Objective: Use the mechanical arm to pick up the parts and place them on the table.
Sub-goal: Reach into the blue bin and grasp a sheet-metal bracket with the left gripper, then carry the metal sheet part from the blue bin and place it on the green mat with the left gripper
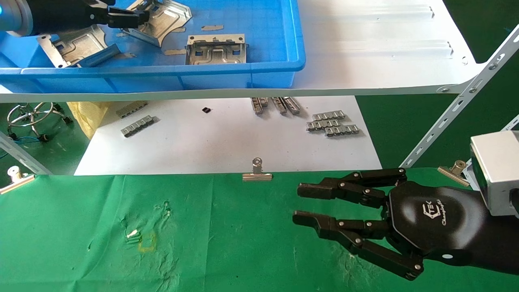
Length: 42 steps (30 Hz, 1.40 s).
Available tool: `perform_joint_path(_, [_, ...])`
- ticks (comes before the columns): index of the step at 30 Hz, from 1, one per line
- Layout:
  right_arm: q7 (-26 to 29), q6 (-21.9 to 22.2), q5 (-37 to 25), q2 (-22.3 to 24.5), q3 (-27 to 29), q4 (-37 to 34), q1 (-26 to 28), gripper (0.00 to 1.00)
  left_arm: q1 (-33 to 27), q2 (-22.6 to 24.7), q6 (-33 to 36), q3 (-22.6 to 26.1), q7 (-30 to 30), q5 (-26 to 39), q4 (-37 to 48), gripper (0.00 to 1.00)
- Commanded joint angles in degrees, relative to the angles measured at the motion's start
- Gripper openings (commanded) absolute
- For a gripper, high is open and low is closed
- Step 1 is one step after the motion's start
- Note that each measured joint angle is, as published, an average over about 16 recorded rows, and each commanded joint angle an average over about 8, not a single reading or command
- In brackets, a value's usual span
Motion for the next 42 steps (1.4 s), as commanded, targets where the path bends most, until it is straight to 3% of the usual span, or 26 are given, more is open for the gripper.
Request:
perform_joint_path(1, [0.0,0.0,0.0,0.0,0.0,0.0,0.0,1.00,0.0,0.0,-0.2,-0.2,-0.1,-0.3,0.1,0.00])
perform_joint_path(18, [0.0,0.0,0.0,0.0,0.0,0.0,0.0,1.00,0.7,0.8,-1.7,-0.6,2.2,-0.8,-0.5,0.00])
perform_joint_path(26, [0.0,0.0,0.0,0.0,0.0,0.0,0.0,1.00,0.0,0.3,1.3,-1.3,5.1,-1.9,-2.0,0.00])
perform_joint_path(32, [0.0,0.0,0.0,0.0,0.0,0.0,0.0,1.00,-1.3,-2.1,11.4,-3.2,7.6,-4.9,-3.7,0.00])
perform_joint_path(42, [0.0,0.0,0.0,0.0,0.0,0.0,0.0,1.00,-0.3,-8.2,39.0,-6.2,16.0,-10.9,-8.1,0.00])
